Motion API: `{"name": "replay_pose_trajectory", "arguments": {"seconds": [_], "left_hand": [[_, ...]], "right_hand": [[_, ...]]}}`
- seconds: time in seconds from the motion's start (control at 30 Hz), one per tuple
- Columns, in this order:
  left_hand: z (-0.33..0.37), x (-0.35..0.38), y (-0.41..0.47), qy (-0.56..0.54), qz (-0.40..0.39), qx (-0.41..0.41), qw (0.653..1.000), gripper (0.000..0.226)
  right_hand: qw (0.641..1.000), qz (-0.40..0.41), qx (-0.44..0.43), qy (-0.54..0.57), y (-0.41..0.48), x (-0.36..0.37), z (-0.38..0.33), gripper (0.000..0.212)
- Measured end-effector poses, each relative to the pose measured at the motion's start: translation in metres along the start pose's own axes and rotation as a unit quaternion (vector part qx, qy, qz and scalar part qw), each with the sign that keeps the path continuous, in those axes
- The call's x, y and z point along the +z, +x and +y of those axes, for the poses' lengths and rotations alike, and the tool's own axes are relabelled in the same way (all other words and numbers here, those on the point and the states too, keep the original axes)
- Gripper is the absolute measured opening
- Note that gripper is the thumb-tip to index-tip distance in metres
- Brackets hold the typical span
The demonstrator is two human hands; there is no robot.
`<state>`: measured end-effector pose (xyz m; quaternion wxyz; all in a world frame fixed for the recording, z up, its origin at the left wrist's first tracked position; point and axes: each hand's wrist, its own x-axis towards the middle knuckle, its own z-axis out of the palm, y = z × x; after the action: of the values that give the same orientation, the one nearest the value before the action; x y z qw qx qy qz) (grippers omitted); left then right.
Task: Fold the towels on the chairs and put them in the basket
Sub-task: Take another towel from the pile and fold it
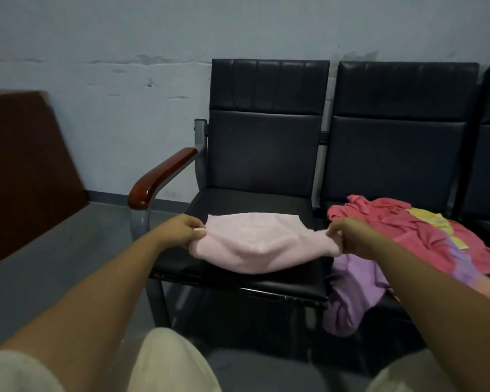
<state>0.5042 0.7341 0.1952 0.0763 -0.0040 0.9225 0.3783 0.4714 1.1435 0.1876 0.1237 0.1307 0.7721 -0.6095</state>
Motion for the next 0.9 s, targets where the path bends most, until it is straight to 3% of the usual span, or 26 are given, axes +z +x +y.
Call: {"name": "replay_pose_trajectory", "arguments": {"seconds": [0.07, 0.2, 0.3, 0.53, 0.8, 0.87, 0.9], "left_hand": [[0.001, 0.003, -0.003, -0.003, -0.017, -0.011, 1.0, 0.016], [-0.014, 0.011, 0.009, -0.014, 0.047, -0.009, 0.999, 0.011], [-0.022, 0.019, 0.025, -0.018, 0.113, -0.017, 0.993, 0.01], [-0.031, 0.037, 0.084, -0.035, 0.208, -0.041, 0.977, 0.015], [-0.041, 0.04, 0.166, -0.057, 0.231, -0.066, 0.969, 0.014], [-0.048, 0.048, 0.181, -0.043, 0.208, -0.081, 0.974, 0.022], [-0.052, 0.055, 0.185, -0.032, 0.189, -0.089, 0.977, 0.03]], "right_hand": [[0.999, -0.03, 0.026, -0.023, 0.0, -0.005, 0.003, 0.038], [0.999, -0.014, -0.018, -0.05, 0.008, -0.009, 0.007, 0.004], [0.995, -0.008, -0.057, -0.078, 0.027, -0.006, 0.012, 0.009], [0.97, 0.105, -0.137, -0.171, 0.095, 0.011, 0.013, 0.007], [0.967, 0.151, -0.128, -0.161, 0.183, 0.034, 0.007, 0.007], [0.967, 0.155, -0.109, -0.17, 0.2, 0.044, 0.017, 0.005], [0.962, 0.166, -0.102, -0.189, 0.206, 0.049, 0.025, 0.015]]}}
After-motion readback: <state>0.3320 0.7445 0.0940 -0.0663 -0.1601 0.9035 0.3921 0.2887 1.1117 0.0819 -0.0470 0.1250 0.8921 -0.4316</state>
